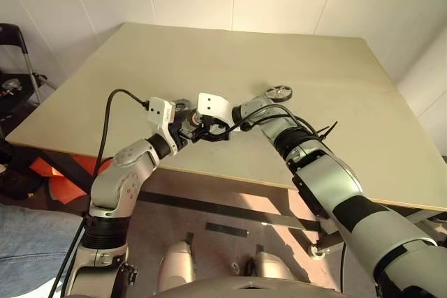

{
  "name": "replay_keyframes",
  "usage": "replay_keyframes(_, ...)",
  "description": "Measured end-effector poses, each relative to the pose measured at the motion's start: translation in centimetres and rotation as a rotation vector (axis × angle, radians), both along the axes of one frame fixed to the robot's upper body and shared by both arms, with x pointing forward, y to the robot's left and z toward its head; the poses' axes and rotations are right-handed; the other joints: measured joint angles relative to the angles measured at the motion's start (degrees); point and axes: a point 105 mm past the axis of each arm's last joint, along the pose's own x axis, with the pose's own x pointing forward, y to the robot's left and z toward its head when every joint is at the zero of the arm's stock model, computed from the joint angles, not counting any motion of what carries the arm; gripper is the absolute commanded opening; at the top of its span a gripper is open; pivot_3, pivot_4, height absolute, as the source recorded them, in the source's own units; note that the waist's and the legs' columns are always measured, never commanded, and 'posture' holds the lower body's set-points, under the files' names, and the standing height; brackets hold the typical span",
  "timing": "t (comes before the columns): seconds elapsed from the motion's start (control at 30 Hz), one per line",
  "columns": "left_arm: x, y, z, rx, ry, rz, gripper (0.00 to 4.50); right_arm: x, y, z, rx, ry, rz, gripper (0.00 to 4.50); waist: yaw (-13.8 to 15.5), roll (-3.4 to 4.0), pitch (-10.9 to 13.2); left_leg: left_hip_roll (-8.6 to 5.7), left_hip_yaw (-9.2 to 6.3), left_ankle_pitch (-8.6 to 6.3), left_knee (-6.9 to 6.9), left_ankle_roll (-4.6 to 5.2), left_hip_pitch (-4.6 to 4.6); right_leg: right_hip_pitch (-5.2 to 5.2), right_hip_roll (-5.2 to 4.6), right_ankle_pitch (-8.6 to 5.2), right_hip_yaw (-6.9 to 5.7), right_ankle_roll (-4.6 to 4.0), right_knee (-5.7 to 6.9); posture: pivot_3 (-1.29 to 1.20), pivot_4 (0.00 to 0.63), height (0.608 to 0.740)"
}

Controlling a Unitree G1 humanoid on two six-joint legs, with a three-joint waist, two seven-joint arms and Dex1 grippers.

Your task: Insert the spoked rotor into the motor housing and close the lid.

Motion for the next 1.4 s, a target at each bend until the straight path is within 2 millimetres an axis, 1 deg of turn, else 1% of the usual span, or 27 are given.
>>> replay_keyframes(0.07,0.0,0.0,-0.4,0.005,0.015,0.000,4.50,0.0,-0.1,-0.4,-0.008,0.011,-0.011,3.92,-0.03,0.01,0.00,0.01,0.00,0.00,0.00,-0.01,0.01,0.00,0.00,0.01,0.00,-0.02,0.01,0.00,0.000,0.740)
replay_keyframes(0.17,0.1,0.0,-0.6,0.015,0.024,0.009,4.50,0.1,-0.2,-0.8,-0.015,0.012,-0.027,2.90,-0.09,0.01,0.01,0.02,0.00,0.02,0.00,-0.03,0.02,-0.01,0.01,0.02,0.00,-0.03,0.03,0.00,0.000,0.740)
replay_keyframes(0.47,0.1,0.1,-0.8,0.021,0.029,0.020,4.50,0.4,-0.4,-0.9,-0.016,0.005,-0.051,2.90,-0.07,0.02,0.01,0.02,0.00,0.02,0.00,-0.03,0.02,-0.02,0.01,0.02,0.00,-0.03,0.02,0.00,0.000,0.740)
replay_keyframes(0.57,0.1,0.1,-0.8,0.021,0.029,0.022,4.50,0.4,-0.5,-1.0,-0.012,0.010,-0.059,2.28,-0.07,0.02,0.01,0.02,0.00,0.02,0.00,-0.03,0.02,-0.01,0.01,0.02,0.00,-0.03,0.03,0.00,0.000,0.740)
replay_keyframes(0.63,0.1,0.1,-0.9,0.023,0.030,0.022,4.50,0.4,-0.6,-1.0,-0.013,0.014,-0.063,1.53,-0.07,0.02,0.01,0.02,0.00,0.02,0.00,-0.03,0.02,-0.01,0.01,0.02,0.00,-0.03,0.03,0.00,0.000,0.740)
replay_keyframes(0.7,0.2,0.1,-0.9,0.024,0.032,0.022,4.50,0.4,-0.7,-1.1,-0.014,0.017,-0.065,0.90,-0.07,0.02,0.01,0.03,0.00,0.02,0.00,-0.03,0.02,-0.01,0.01,0.02,0.00,-0.03,0.03,0.00,0.000,0.740)
replay_keyframes(0.77,0.2,0.0,-1.0,0.024,0.035,0.021,4.50,0.4,-0.7,-1.2,-0.013,0.015,-0.064,0.11,-0.04,0.02,0.01,0.02,0.00,0.02,0.00,-0.04,0.02,0.00,0.01,0.02,0.00,-0.04,0.04,0.00,0.000,0.740)
replay_keyframes(0.8,0.2,0.0,-1.0,0.024,0.034,0.021,4.50,0.4,-0.7,-1.1,-0.011,0.010,-0.064,0.03,0.05,0.03,0.01,0.02,0.00,0.02,0.00,-0.04,0.07,0.05,0.01,0.02,0.00,-0.04,0.04,0.00,0.000,0.740)
replay_keyframes(1.23,0.1,-0.2,-1.1,0.028,0.036,0.014,4.50,0.9,-1.5,-1.1,-0.011,0.000,-0.096,0.03,0.19,0.06,0.03,-0.01,0.00,0.02,0.03,-0.03,0.12,0.19,-0.02,0.03,0.00,-0.05,0.03,0.00,0.000,0.740)
replay_keyframes(1.4,0.1,-0.5,-1.0,0.030,0.034,0.000,4.50,1.1,-2.4,-1.1,-0.018,-0.004,-0.108,0.03,0.80,0.07,0.04,-0.01,0.00,0.02,0.05,-0.03,0.14,0.30,-0.02,0.03,0.00,-0.05,0.03,0.00,0.000,0.740)
